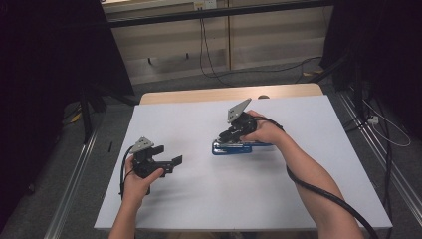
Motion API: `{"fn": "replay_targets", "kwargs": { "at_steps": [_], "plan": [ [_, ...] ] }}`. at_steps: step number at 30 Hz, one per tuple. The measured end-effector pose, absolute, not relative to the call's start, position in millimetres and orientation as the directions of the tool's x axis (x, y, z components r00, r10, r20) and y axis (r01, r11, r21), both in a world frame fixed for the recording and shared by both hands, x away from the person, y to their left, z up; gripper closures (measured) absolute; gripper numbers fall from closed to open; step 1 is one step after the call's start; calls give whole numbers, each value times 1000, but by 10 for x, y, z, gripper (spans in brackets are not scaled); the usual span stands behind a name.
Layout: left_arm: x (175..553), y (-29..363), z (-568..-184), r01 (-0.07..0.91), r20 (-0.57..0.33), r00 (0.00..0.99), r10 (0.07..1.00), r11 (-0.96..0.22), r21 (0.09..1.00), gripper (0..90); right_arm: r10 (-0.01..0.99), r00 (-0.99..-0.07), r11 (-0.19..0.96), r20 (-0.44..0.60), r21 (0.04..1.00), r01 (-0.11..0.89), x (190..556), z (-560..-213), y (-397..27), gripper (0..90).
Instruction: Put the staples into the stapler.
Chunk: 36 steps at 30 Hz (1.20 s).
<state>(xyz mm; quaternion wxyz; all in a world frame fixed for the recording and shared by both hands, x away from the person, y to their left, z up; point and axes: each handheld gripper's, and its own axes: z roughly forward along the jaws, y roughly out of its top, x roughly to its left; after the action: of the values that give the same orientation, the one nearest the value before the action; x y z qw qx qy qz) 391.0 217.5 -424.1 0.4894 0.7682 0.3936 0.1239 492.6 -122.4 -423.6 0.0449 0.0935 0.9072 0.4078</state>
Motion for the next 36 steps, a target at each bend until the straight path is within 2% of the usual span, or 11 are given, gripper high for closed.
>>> {"fn": "replay_targets", "kwargs": {
  "at_steps": [36],
  "plan": [
    [3917, 2165, -4253, 485, -189, 666, 721, -227, 844, 78, 191, -982, 637, 7, 760, 129, 4924, -4250, -1235, 795]
  ]
}}
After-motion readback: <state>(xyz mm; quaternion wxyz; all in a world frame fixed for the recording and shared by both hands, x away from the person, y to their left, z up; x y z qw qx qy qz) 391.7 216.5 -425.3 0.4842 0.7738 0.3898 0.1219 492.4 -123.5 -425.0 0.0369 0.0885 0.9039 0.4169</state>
